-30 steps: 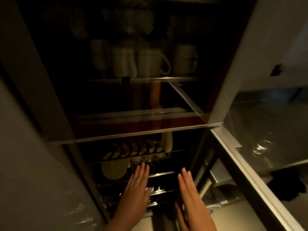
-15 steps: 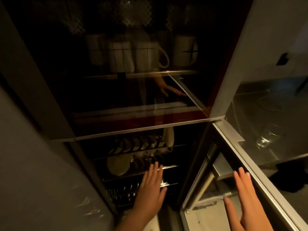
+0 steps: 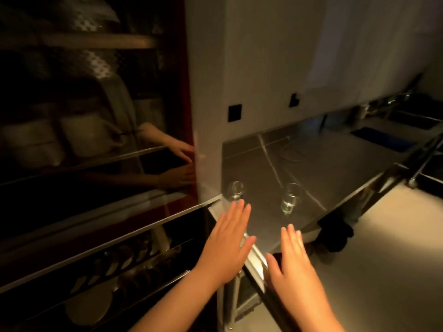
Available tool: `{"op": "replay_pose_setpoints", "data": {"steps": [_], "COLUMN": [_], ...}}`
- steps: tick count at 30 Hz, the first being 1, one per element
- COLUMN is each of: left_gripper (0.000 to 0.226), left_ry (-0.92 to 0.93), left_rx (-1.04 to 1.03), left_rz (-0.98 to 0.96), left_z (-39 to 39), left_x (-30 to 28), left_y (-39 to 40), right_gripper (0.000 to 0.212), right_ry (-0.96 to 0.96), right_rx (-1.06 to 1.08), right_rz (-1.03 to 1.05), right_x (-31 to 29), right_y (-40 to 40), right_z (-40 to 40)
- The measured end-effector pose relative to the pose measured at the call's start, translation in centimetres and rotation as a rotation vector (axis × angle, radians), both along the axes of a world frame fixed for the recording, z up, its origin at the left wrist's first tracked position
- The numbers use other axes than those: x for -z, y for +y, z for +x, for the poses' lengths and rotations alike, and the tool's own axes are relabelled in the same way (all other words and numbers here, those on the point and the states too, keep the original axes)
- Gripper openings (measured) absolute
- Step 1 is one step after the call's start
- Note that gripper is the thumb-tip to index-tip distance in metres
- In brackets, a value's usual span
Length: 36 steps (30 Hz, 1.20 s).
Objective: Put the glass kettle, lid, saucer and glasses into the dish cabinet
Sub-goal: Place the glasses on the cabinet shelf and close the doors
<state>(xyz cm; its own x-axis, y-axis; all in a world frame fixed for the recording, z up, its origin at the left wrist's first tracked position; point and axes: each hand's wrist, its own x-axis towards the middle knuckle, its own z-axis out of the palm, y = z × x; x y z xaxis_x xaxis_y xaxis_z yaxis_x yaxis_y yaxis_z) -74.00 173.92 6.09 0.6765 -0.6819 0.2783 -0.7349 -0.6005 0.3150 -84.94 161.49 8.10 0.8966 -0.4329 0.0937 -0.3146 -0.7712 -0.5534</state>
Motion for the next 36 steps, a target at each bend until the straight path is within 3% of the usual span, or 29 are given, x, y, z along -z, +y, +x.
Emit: {"op": "replay_pose_setpoints", "data": {"steps": [7, 20, 28, 36], "left_gripper": [0.064, 0.072, 0.069, 0.068], "left_ry": [0.056, 0.250, 0.211, 0.349], "left_rx": [0.029, -0.287, -0.429, -0.532], "left_rz": [0.044, 0.444, 0.460, 0.444], "left_z": [6.3, 20.6, 24.3, 25.9], "left_x": [-0.7, 3.8, 7.7, 10.6], "left_y": [-7.8, -19.0, -20.2, -19.8], "right_gripper": [0.073, 0.074, 0.073, 0.076], "right_ry": [0.041, 0.250, 0.279, 0.345], "right_rx": [0.011, 0.070, 0.044, 0.065], "right_rz": [-0.130, -0.172, -0.148, -0.155], "right_x": [-0.1, 3.0, 7.0, 9.8], "right_y": [-7.2, -17.5, -21.2, -22.7], "right_z": [1.8, 14.2, 21.9, 25.7]}}
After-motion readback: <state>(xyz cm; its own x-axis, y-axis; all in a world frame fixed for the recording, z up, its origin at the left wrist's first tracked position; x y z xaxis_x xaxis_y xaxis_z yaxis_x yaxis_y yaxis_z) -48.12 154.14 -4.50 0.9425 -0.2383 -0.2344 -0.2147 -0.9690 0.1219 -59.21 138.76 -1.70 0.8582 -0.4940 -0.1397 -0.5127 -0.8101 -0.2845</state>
